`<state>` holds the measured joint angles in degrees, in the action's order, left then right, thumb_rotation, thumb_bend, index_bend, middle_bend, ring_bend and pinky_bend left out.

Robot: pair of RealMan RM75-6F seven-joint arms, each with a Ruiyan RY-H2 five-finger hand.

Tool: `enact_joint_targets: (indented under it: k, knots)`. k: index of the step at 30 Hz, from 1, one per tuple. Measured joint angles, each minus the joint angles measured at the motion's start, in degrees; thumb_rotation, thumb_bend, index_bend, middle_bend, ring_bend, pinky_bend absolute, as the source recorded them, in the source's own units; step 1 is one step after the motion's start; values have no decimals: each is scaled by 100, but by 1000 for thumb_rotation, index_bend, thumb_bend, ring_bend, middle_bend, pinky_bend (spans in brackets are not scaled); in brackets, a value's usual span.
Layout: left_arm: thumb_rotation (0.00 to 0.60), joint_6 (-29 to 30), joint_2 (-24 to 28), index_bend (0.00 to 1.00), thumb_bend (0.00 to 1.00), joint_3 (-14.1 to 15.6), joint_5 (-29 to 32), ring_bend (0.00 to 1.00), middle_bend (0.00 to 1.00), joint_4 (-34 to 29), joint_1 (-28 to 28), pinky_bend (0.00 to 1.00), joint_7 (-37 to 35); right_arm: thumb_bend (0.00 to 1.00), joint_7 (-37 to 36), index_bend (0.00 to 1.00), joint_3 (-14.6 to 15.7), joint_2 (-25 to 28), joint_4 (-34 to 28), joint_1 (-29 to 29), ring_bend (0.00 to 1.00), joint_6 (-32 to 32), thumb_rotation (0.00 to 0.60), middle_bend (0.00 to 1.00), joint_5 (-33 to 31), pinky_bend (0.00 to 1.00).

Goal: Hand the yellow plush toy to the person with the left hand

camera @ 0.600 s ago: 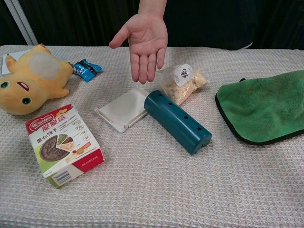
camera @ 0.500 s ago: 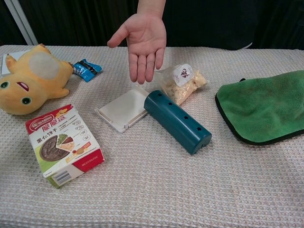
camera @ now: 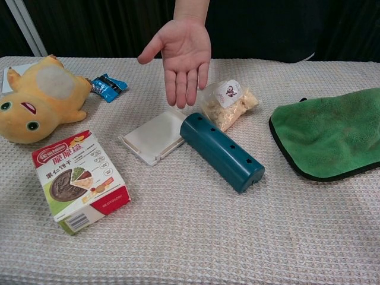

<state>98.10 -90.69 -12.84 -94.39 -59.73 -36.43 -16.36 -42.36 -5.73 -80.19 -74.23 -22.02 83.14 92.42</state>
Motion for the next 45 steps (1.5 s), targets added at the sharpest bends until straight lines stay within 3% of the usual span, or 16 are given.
enact_joint_targets:
  k: [11, 16, 19, 25, 29, 31, 38, 45]
  knots:
    - [600, -2, 12, 111, 291, 35, 10, 157, 188, 3, 38, 226, -6, 513, 9, 0, 10, 58, -38, 47, 0, 73, 600, 32, -8, 128]
    - [600, -289, 202, 111, 289, 169, 67, 157, 188, -301, 108, 226, 138, 513, 29, 0, -26, 154, -115, 47, 0, 141, 600, 33, 13, 128]
    - [600, -571, 572, 111, 281, 311, 84, 157, 188, -771, 172, 226, 428, 512, 39, 0, -56, 257, -201, 50, 0, 177, 600, 31, 15, 128]
    - [600, -1470, 1779, 110, 172, 710, 280, 157, 187, -2139, 348, 226, 1118, 512, 142, 0, -92, 543, -468, 117, 0, 348, 600, 29, 54, 128]
    - [600, -2175, 2726, 110, 172, 1119, 509, 157, 185, -3094, 566, 226, 1678, 512, 177, 0, -127, 701, -629, 183, 0, 471, 600, 21, 50, 128]
    - [600, -2406, 2919, 104, 172, 1347, 580, 158, 178, -3289, 705, 227, 1874, 513, 182, 0, -147, 758, -706, 217, 0, 524, 600, 18, 41, 128]
    - [600, -2861, 2800, 68, 171, 1698, 610, 139, 132, -2922, 893, 226, 2568, 507, 361, 0, -107, 866, -906, 273, 0, 532, 600, 13, 81, 128]
    - [600, -3155, 2228, 56, 171, 1767, 679, 133, 121, -2173, 989, 226, 2749, 506, 409, 0, -86, 822, -891, 283, 0, 478, 600, 12, 62, 128]
